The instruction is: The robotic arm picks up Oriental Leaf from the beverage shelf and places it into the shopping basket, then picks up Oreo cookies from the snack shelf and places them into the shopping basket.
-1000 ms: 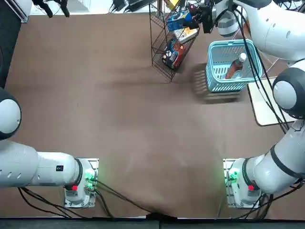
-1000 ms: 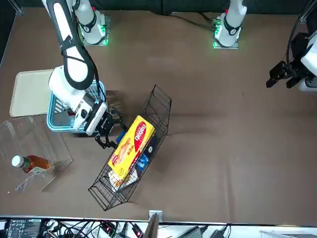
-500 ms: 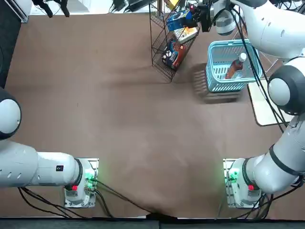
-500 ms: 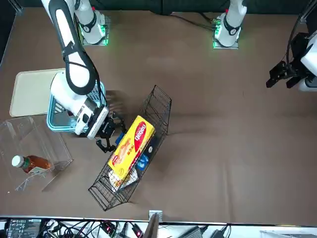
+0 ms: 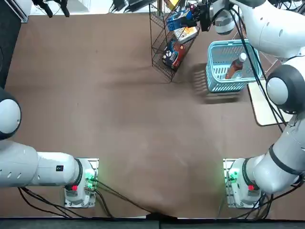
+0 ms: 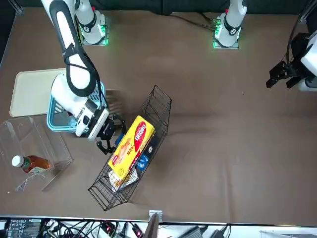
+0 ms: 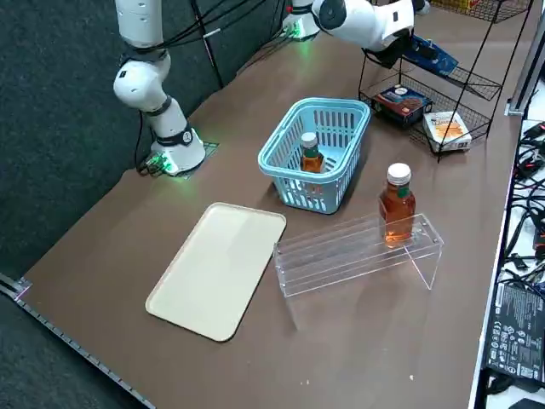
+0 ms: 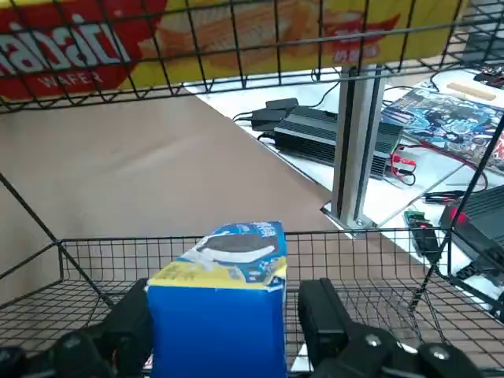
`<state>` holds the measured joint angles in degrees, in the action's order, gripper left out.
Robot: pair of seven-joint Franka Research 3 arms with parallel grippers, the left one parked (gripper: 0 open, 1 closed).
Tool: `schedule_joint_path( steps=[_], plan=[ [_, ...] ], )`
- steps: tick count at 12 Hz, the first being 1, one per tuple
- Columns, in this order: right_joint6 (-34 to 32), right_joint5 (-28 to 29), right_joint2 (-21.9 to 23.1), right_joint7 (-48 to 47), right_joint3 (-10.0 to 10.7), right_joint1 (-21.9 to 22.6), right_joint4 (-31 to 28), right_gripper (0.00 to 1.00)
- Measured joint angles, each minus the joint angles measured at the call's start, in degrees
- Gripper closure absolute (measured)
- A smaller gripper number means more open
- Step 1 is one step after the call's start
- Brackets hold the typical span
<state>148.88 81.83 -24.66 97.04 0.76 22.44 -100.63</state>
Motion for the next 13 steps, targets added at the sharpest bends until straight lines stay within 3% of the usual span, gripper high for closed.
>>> schedule_joint_path(
  steps=[8, 10, 13],
  plan=[
    [0.0, 0.0, 0.0, 0.0, 0.0, 0.0, 0.1, 0.04],
    [0.1, 0.0, 0.0, 0.0, 0.0, 0.0, 0.1, 0.25],
    [0.2, 0.0, 0.0, 0.0, 0.1, 0.0, 0.2, 0.28]
  ],
)
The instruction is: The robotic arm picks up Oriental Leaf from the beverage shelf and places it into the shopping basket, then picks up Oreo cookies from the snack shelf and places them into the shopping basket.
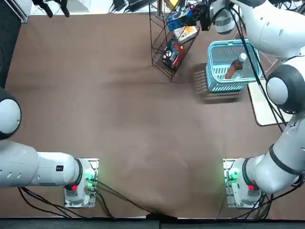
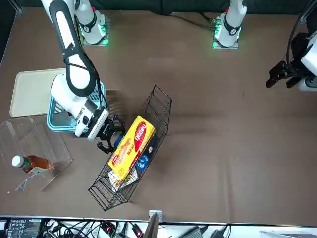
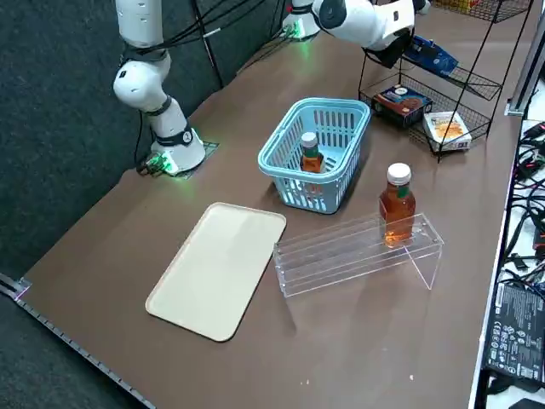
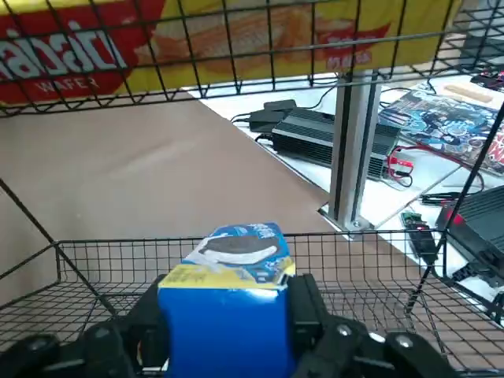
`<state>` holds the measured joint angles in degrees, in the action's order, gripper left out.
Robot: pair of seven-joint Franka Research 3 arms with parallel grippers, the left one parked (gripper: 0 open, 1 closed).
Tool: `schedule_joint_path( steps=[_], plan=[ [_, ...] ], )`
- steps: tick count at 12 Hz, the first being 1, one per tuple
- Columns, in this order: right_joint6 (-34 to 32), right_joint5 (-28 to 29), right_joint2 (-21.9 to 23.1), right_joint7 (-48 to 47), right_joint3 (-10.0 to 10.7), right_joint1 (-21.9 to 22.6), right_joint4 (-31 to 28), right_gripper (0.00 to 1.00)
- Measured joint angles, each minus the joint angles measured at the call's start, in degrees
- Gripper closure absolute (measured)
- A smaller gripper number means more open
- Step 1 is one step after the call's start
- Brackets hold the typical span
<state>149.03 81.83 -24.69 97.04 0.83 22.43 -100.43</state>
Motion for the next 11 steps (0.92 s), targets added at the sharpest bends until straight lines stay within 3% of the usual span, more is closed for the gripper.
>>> schedule_joint_path(
  steps=[8, 11],
  plan=[
    [0.1, 0.0, 0.0, 0.0, 0.0, 0.0, 0.1, 0.40],
    [0.1, 0.0, 0.0, 0.0, 0.0, 0.0, 0.1, 0.40]
  ],
)
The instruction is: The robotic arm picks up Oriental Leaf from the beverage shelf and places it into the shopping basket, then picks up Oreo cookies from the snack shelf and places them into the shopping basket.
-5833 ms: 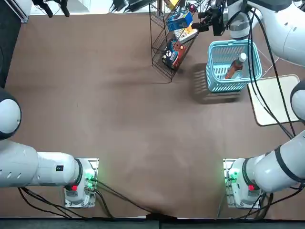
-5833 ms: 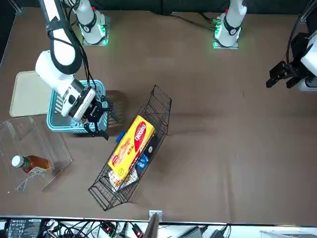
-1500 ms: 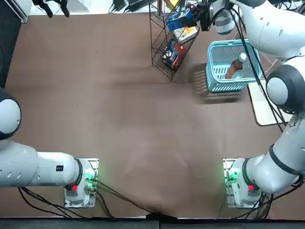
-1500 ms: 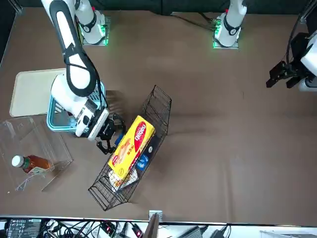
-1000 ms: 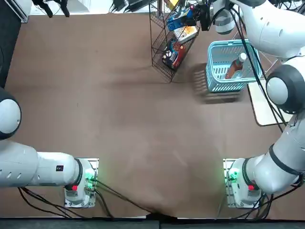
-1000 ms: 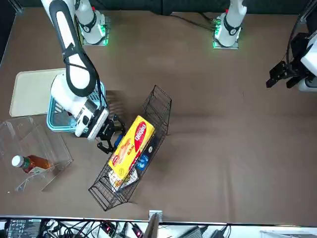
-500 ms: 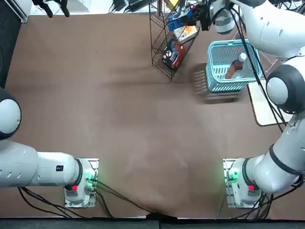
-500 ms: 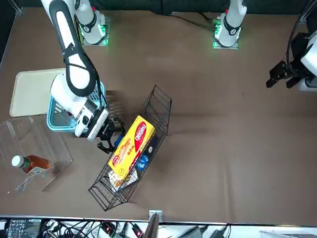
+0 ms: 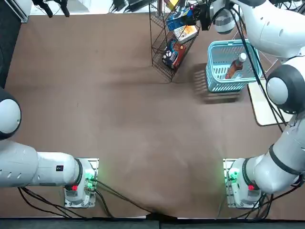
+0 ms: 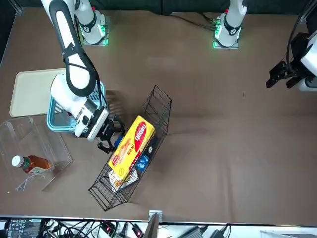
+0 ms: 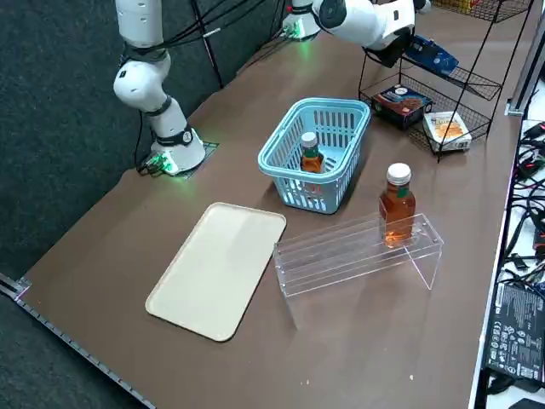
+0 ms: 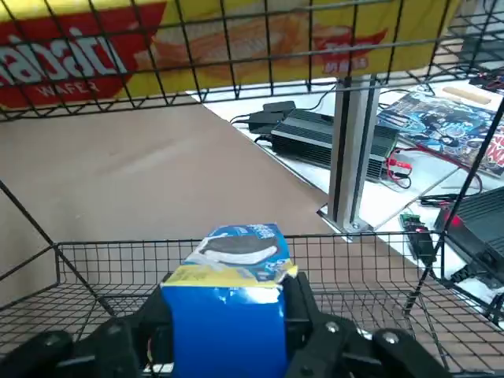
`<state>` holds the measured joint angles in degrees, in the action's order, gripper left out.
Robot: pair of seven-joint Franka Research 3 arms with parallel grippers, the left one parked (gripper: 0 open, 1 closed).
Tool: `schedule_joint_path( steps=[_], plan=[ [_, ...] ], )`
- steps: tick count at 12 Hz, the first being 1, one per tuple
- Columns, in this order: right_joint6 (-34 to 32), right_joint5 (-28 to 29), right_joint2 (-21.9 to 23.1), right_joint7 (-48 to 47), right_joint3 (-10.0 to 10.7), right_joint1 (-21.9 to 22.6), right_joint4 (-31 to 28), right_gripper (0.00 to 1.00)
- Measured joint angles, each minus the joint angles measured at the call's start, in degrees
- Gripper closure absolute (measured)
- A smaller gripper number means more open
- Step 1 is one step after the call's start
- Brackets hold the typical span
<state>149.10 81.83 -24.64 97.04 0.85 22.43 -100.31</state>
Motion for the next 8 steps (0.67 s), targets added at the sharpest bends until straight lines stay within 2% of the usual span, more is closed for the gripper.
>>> schedule_joint_path(
  steps=[8],
  plan=[
    [0.1, 0.0, 1.4, -0.2, 0.2, 0.0, 1.0, 0.41]
  ],
)
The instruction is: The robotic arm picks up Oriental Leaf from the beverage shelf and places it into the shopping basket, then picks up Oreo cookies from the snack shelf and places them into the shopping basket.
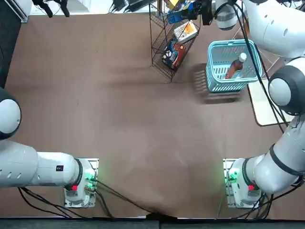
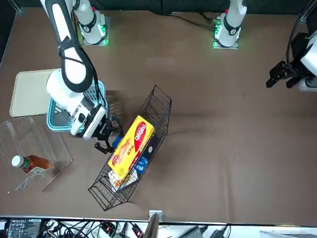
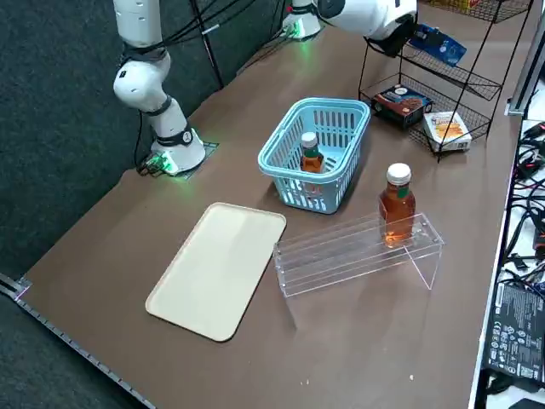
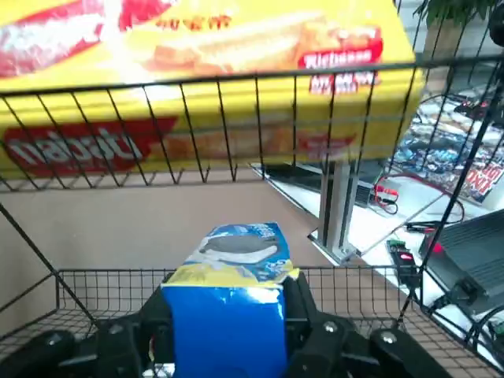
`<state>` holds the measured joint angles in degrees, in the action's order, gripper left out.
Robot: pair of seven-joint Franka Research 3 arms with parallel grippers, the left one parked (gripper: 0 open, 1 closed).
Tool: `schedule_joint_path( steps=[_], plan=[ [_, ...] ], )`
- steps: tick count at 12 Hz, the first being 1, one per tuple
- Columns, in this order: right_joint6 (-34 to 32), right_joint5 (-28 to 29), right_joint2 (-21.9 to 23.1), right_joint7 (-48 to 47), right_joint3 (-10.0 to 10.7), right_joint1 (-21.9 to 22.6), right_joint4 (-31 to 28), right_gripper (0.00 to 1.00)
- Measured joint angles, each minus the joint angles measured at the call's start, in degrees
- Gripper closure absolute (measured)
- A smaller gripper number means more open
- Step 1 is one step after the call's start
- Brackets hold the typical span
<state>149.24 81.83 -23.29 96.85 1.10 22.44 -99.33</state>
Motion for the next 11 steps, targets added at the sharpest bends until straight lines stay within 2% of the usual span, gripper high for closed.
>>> schedule_joint_path(
  steps=[11],
  plan=[
    [0.0, 0.0, 2.7, -0.1, 0.0, 0.0, -0.5, 0.42]
  ],
)
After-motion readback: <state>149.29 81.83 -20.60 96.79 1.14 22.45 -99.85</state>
